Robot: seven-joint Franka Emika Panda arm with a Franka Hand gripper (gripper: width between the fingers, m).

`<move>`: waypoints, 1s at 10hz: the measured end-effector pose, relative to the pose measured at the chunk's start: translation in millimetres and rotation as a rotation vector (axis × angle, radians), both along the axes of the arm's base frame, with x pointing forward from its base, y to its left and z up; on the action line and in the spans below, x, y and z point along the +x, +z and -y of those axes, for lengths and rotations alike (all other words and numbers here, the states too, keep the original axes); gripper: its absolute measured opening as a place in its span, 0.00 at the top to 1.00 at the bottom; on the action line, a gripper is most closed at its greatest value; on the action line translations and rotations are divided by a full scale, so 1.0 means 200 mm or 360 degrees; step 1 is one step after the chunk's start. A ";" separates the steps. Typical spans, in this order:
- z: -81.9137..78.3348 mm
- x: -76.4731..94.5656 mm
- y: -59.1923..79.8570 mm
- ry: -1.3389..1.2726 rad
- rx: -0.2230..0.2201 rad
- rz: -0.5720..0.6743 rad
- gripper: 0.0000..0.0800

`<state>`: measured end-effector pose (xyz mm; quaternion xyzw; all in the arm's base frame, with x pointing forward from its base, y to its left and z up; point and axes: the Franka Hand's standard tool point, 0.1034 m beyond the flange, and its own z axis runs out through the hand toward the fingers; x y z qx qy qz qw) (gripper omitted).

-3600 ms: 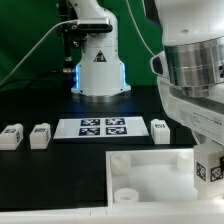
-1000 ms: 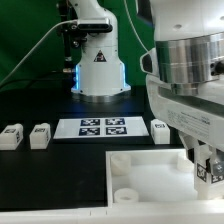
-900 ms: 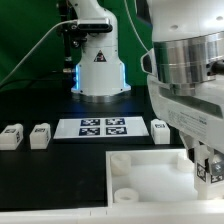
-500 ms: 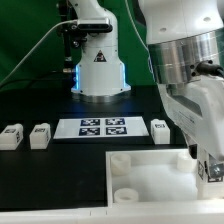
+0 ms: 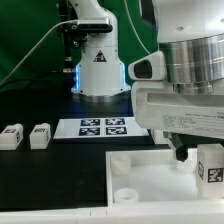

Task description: Assemble one leg

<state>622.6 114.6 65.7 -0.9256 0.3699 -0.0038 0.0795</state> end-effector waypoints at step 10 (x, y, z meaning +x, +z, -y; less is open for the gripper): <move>-0.01 0.03 0.01 0.0900 -0.0174 0.0105 0.64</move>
Offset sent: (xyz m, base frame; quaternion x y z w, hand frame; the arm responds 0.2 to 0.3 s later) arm 0.0218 -0.0005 0.0085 -0.0878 0.0703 -0.4240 0.8987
